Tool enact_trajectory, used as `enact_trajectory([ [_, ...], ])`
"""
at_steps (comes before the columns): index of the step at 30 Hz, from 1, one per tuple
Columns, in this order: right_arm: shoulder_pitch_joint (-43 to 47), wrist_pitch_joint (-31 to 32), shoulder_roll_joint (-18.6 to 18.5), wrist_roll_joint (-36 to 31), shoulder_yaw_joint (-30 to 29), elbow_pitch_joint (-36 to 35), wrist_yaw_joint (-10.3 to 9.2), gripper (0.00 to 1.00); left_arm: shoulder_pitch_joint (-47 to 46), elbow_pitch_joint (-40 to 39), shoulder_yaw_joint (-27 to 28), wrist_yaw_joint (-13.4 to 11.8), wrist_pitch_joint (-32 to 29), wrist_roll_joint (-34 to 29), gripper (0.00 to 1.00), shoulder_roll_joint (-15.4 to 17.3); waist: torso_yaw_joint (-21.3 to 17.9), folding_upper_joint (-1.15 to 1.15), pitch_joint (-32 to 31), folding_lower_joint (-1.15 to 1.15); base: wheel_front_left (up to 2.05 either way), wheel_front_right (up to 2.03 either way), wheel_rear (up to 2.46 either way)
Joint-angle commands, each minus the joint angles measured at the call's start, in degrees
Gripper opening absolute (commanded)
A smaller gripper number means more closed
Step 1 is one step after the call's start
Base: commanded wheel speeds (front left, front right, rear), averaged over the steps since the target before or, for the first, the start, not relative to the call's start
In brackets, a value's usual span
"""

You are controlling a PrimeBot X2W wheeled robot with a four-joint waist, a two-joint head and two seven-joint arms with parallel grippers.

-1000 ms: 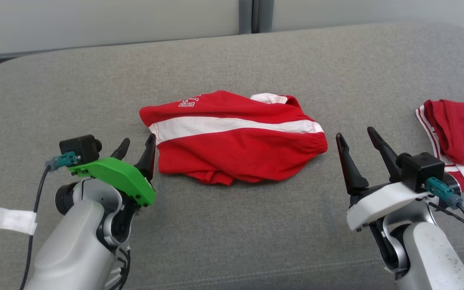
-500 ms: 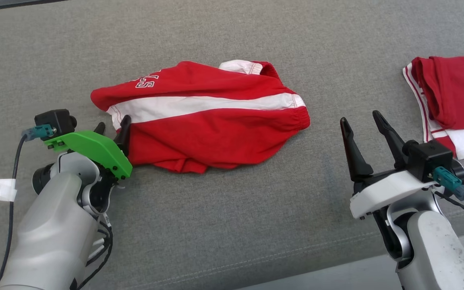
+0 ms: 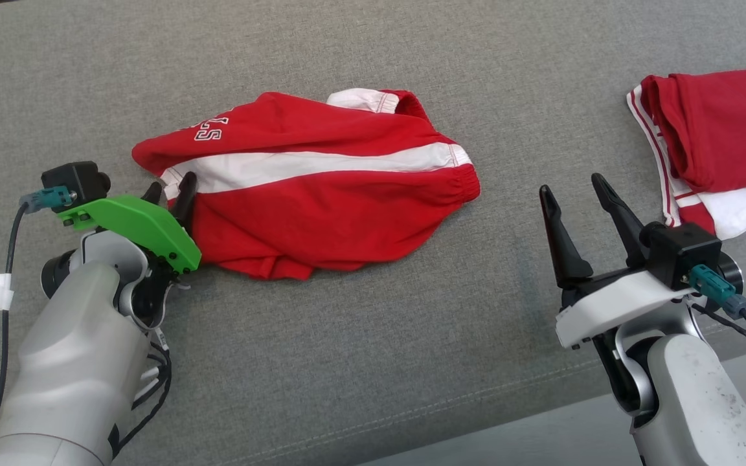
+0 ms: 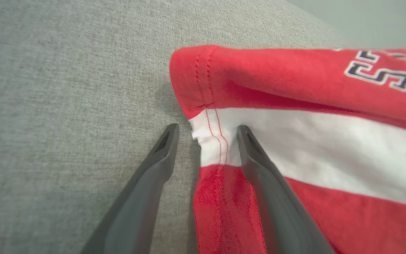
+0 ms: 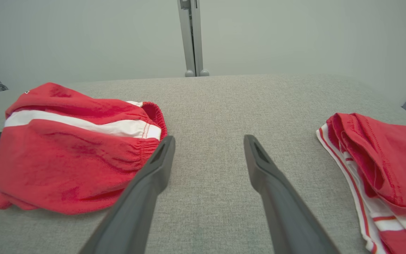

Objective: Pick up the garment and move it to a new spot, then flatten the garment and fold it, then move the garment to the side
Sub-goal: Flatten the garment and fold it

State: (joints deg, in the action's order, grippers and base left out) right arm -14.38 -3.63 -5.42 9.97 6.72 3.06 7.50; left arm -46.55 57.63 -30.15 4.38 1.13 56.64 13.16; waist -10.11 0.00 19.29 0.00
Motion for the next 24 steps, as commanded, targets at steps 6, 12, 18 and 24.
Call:
enact_trajectory([
  [6,0.2,-0.5,-0.1,-0.1,-0.9,0.2,-0.03,1.0,-0.9,2.3,-1.0,0.7,0.1,-0.6,0.0,-1.3,-0.2,0.0,-0.1,0.0,0.0,0.0,0.0],
  [12,0.6,-0.7,0.2,-0.2,-1.2,0.6,-0.03,1.0,-0.2,2.4,-1.2,1.4,2.5,-1.0,0.0,-1.1,0.6,0.0,-1.2,0.0,0.0,0.0,0.0],
  [18,1.1,-0.8,0.1,-0.3,-1.5,1.0,-0.03,1.0,0.9,0.3,-0.8,2.2,6.3,-0.5,0.0,-1.0,1.7,0.0,-3.0,0.0,0.0,0.0,0.0],
  [24,0.0,1.2,-2.0,1.3,-2.1,1.1,-0.03,1.0,4.6,-5.7,-1.8,2.6,8.2,-0.8,0.0,0.5,3.5,0.0,-5.0,0.0,0.0,0.0,0.0],
])
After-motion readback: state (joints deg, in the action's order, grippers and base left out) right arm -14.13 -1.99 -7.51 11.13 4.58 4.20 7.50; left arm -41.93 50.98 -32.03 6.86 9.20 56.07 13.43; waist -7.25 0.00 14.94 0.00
